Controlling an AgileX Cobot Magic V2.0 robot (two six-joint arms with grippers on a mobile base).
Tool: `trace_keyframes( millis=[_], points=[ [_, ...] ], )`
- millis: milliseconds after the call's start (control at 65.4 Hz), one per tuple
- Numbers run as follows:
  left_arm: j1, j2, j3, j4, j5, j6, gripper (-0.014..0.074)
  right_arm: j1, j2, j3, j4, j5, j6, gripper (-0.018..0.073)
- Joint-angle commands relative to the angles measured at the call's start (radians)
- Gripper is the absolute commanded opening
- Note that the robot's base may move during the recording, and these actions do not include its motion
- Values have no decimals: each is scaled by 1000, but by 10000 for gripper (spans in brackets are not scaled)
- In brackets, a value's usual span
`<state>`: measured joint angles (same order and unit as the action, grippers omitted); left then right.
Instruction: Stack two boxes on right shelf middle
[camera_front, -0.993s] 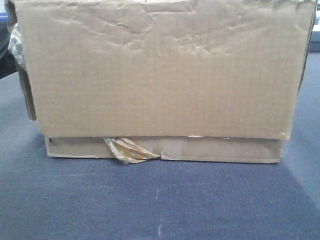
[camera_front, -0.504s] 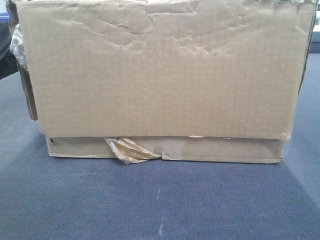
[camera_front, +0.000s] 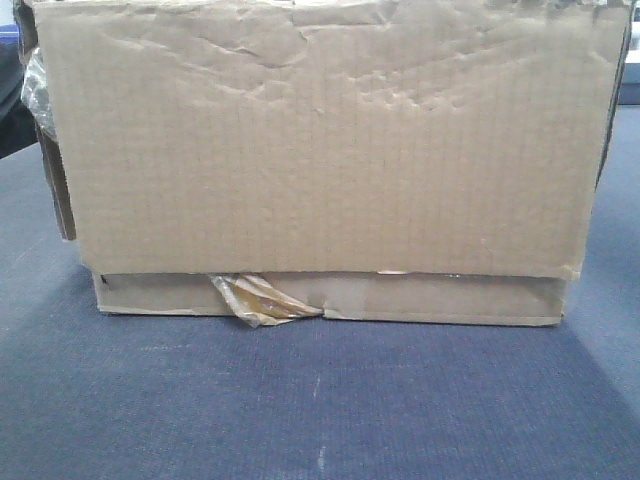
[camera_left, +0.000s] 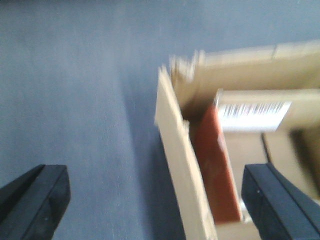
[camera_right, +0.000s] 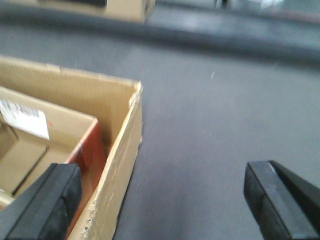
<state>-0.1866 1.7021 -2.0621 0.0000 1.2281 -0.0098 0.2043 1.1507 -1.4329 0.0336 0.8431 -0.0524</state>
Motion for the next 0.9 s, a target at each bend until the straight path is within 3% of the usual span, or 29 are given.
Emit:
trace_keyframes(
  millis=[0,275,886],
  points=[
    [1,-11,79,-20,-7,10,600,6,77,-42,20,47,-1,560],
    [1,-7,243,-45,-14,10,600,25,270,-57,87,92,-26,560],
    [-52,123,255,-51,-42,10,600,36,493,-57,89,92,-26,558]
  ],
)
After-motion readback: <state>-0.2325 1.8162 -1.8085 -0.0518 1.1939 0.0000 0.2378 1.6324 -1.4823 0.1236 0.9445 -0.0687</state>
